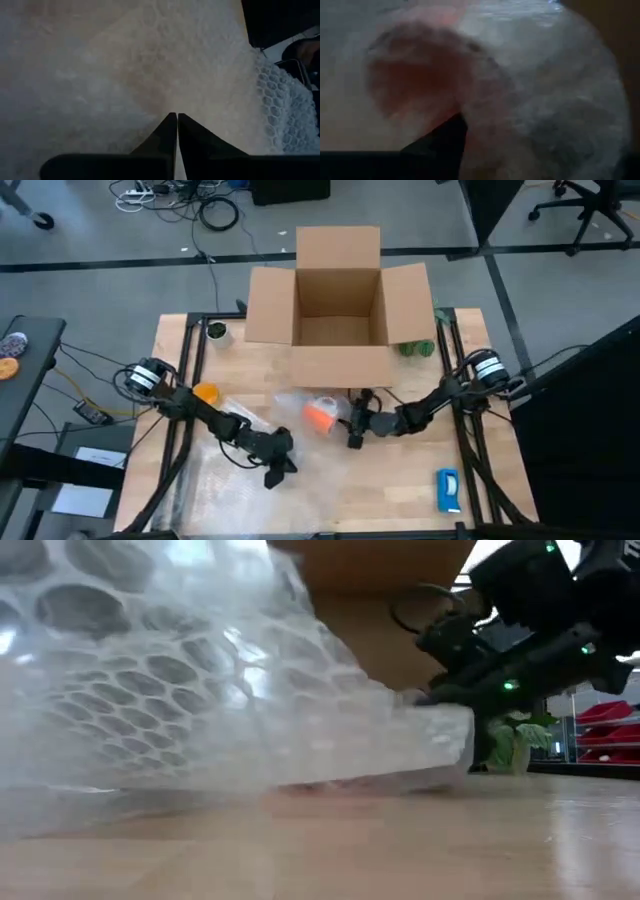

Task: Wrap mug
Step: Wrap the orange mug with the bubble wrap

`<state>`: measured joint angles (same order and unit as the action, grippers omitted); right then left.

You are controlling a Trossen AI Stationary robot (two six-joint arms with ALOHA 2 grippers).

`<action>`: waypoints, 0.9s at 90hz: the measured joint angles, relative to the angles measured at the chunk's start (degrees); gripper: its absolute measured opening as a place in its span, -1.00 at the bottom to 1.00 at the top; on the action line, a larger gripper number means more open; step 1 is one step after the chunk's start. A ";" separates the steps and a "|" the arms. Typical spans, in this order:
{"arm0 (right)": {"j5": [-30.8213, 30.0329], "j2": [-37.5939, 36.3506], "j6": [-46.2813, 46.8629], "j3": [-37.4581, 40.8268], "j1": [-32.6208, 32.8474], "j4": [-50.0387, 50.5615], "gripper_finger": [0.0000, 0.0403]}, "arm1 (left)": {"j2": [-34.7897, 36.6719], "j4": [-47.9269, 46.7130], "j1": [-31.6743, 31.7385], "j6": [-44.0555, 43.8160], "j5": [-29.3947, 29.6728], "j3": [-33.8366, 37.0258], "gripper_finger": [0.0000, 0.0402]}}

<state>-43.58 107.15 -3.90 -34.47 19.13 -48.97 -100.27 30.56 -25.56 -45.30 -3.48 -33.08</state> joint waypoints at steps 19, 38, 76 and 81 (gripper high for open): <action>-6.16 0.13 -10.87 -4.31 1.99 4.26 -0.92 | 2.88 -0.96 0.00 -1.09 -1.47 0.18 -1.00; -17.82 0.09 -30.50 -8.88 5.37 9.53 -0.95 | 10.24 0.66 -0.83 -5.74 -7.46 0.28 -1.00; -17.97 2.86 -61.39 -11.44 6.84 12.08 -0.95 | 23.51 2.09 1.64 14.14 14.11 0.04 -1.00; -17.47 3.64 -64.48 -11.49 7.08 11.72 -0.93 | 22.00 1.81 3.29 14.96 17.34 0.11 -1.00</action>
<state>-61.05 110.79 -68.38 -45.96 26.20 -37.25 -78.26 32.37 -22.27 -30.34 13.86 -32.97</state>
